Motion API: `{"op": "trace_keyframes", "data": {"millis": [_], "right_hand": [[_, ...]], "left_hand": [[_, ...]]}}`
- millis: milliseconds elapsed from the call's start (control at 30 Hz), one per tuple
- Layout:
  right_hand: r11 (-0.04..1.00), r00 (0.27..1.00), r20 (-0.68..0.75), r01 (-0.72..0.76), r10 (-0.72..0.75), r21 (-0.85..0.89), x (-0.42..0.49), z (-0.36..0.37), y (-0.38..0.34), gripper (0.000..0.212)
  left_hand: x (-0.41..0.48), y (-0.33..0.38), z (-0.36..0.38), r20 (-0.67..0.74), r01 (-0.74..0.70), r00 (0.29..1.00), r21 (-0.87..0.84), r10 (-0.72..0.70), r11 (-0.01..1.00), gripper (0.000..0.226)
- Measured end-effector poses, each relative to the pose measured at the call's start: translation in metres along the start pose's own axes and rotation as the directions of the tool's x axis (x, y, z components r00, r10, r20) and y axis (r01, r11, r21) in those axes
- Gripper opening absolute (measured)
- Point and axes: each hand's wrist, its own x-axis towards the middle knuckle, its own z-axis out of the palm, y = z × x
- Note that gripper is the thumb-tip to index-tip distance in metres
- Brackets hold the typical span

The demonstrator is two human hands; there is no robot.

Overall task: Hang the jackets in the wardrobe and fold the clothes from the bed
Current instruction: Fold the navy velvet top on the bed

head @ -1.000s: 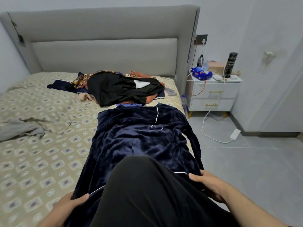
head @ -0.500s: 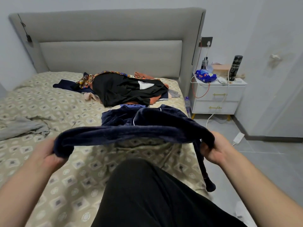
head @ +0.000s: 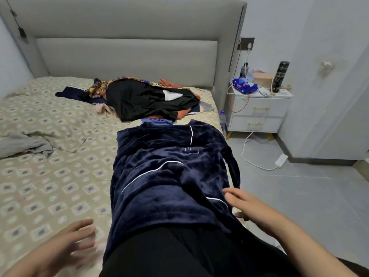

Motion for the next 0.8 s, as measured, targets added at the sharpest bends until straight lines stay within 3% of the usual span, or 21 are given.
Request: {"op": "trace_keyframes", "data": {"millis": [33,100,167,233,433,467,567,700,800], "right_hand": [[0.999,0.994,0.095,0.049,-0.049,0.001,-0.006,0.008,-0.008,0.045],[0.962,0.973,0.188,0.171,-0.132,-0.212,-0.012,0.023,-0.009,0.062],[0.896,0.970,0.129,0.241,-0.207,-0.373,-0.010,0.031,0.005,0.055],[0.883,0.962,0.008,0.255,-0.274,-0.393,-0.006,0.030,0.013,0.034],[0.886,0.931,-0.233,0.159,-0.282,-0.437,0.001,0.024,0.023,0.033],[0.890,0.915,-0.263,0.175,-0.305,-0.421,0.002,0.024,0.019,0.032],[0.904,0.885,-0.322,0.208,-0.337,-0.375,0.002,0.018,0.007,0.030],[0.920,0.891,-0.323,0.208,-0.319,-0.333,-0.005,0.002,-0.003,0.030],[0.937,0.919,-0.282,0.191,-0.276,-0.292,-0.013,-0.008,-0.003,0.024]], "left_hand": [[-0.003,0.006,0.008,0.013,-0.014,1.000,0.039,0.014,0.999,0.044],[-0.007,0.005,0.021,0.056,-0.099,0.994,0.233,0.088,0.967,0.064],[-0.006,0.002,0.032,-0.010,-0.207,0.972,0.449,0.236,0.869,0.060],[0.001,0.000,0.043,-0.009,-0.287,0.940,0.520,0.341,0.804,0.052],[-0.002,0.015,0.077,0.057,-0.437,0.895,0.311,0.442,0.844,0.026],[0.001,0.017,0.077,0.016,-0.451,0.880,0.344,0.475,0.824,0.021],[0.007,0.029,0.075,-0.176,-0.435,0.808,0.465,0.562,0.771,0.037],[-0.007,0.062,0.039,-0.388,-0.552,0.720,0.182,0.575,0.814,0.032],[-0.010,0.052,-0.020,-0.373,-0.544,0.747,0.134,0.551,0.828,0.028]]}}
